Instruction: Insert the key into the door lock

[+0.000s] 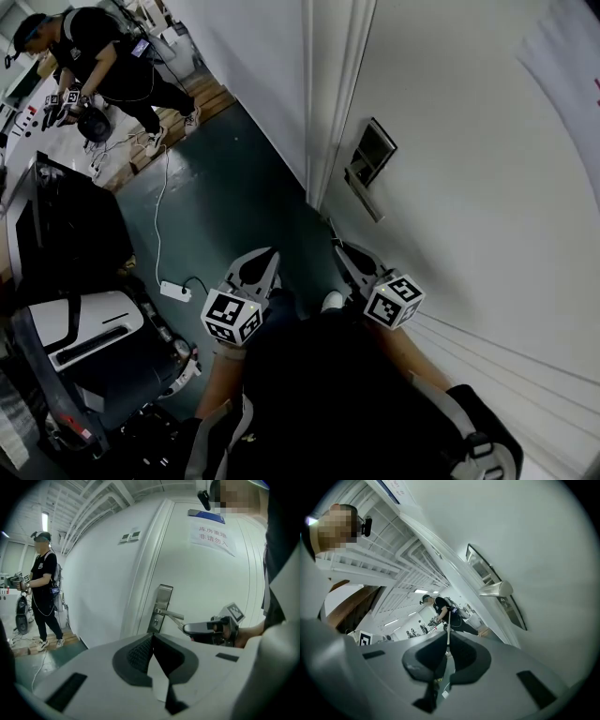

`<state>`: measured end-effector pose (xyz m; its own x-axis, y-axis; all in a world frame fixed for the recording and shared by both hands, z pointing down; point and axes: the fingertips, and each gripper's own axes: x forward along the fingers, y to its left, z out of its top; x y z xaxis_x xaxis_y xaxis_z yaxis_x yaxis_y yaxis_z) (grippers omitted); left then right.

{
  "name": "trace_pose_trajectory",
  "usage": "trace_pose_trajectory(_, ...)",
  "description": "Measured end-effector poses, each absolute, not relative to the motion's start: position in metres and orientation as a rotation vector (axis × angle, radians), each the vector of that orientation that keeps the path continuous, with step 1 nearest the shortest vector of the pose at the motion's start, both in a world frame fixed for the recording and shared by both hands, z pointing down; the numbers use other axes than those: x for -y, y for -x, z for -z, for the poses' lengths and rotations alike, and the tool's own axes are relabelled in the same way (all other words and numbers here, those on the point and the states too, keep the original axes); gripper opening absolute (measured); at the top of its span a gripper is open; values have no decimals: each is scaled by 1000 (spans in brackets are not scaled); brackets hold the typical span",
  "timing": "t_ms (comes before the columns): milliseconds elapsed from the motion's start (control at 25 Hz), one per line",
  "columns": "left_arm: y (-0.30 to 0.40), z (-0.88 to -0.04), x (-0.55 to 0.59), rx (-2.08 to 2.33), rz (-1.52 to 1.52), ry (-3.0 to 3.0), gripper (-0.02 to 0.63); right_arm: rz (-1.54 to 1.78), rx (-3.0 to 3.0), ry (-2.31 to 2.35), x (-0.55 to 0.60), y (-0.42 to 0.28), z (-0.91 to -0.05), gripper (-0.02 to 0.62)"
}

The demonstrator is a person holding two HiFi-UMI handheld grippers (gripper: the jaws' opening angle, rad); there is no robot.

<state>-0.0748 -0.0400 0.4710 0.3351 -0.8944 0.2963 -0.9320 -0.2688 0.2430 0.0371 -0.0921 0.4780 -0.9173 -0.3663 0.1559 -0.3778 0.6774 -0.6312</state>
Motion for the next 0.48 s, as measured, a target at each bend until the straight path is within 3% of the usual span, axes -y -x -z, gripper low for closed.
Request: trace_pose_trajectory(480,135,-476,82,1458,-190,-2329,8,-1271,2785,-895,132,10,-508,34)
